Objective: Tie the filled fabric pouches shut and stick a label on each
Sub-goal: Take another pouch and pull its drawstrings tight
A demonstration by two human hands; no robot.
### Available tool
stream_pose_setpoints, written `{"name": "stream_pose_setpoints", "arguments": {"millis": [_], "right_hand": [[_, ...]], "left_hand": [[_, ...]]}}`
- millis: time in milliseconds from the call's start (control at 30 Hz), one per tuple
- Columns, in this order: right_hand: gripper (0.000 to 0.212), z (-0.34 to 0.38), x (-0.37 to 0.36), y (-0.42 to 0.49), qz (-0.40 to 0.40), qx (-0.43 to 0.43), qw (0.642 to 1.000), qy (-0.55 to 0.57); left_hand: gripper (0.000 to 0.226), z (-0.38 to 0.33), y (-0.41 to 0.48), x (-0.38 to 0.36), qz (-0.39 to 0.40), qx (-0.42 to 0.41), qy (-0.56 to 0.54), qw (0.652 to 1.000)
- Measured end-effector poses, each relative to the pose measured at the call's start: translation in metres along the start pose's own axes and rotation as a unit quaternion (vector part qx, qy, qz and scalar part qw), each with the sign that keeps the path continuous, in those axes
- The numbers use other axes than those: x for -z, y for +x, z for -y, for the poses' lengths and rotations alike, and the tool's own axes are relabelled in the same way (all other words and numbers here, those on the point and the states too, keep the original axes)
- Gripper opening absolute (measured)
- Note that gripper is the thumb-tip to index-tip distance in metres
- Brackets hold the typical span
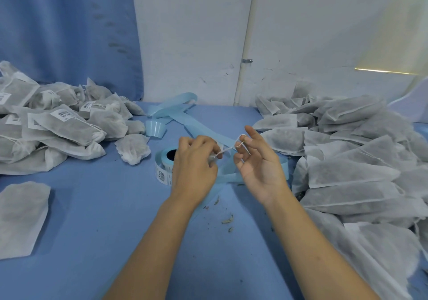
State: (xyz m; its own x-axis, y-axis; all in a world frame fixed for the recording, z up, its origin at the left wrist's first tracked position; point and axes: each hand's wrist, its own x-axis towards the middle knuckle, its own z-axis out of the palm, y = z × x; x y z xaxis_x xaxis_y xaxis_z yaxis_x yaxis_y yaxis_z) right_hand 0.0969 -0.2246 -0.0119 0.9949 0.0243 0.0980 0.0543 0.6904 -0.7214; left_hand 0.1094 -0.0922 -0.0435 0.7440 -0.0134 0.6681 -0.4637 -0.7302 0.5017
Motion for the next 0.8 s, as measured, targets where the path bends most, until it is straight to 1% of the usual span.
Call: {"name": "stream_pose_setpoints", "arguments": {"millis": [67,133,233,300,333,400,467,533,633,733,800], "right_hand": [[0.034,0.000,-0.002,-0.001,0.012,-0.008,1.000,0.008],[0.035,0.000,-0.004,-0.001,0.019,-0.013,1.000,0.015],[0.032,0.000,-0.004,-0.002,0.021,-0.004,1.000,-0.003],[0.025,0.001,-0.004,-0.001,0.009,0.008,1.000,-0.024],[0.023,0.001,-0.003,-0.001,-0.003,0.016,0.999,-0.038],[0.021,0.002,0.000,0.000,-0.029,0.029,0.995,-0.091],[0.018,0.001,0.002,0.000,-0.051,0.035,0.985,-0.160],[0.012,-0.002,0.004,0.000,-0.071,0.033,0.976,-0.205],[0.004,-0.006,0.002,0.000,-0.084,0.021,0.968,-0.234],[0.005,-0.008,0.000,0.000,-0.077,0.016,0.967,-0.243],[0.005,-0.010,-0.001,0.000,-0.079,0.015,0.962,-0.261]], "left_hand": [[0.029,0.004,0.000,-0.001,-0.008,-0.005,0.015,1.000],[0.038,0.007,-0.001,-0.001,0.008,-0.004,-0.005,1.000],[0.047,0.009,-0.004,0.001,0.020,0.030,-0.083,0.996],[0.051,0.006,-0.004,0.004,-0.021,0.071,-0.137,0.988],[0.050,0.005,-0.002,0.006,-0.049,0.091,-0.152,0.983],[0.036,0.004,0.001,0.008,-0.092,0.123,-0.168,0.974],[0.018,0.004,0.003,0.010,-0.122,0.135,-0.192,0.964],[0.008,0.001,0.003,0.011,-0.140,0.146,-0.227,0.953],[0.011,-0.006,0.005,0.015,-0.153,0.159,-0.282,0.934],[0.013,-0.013,0.008,0.017,-0.170,0.159,-0.322,0.918],[0.014,-0.013,0.008,0.016,-0.180,0.166,-0.321,0.915]]}}
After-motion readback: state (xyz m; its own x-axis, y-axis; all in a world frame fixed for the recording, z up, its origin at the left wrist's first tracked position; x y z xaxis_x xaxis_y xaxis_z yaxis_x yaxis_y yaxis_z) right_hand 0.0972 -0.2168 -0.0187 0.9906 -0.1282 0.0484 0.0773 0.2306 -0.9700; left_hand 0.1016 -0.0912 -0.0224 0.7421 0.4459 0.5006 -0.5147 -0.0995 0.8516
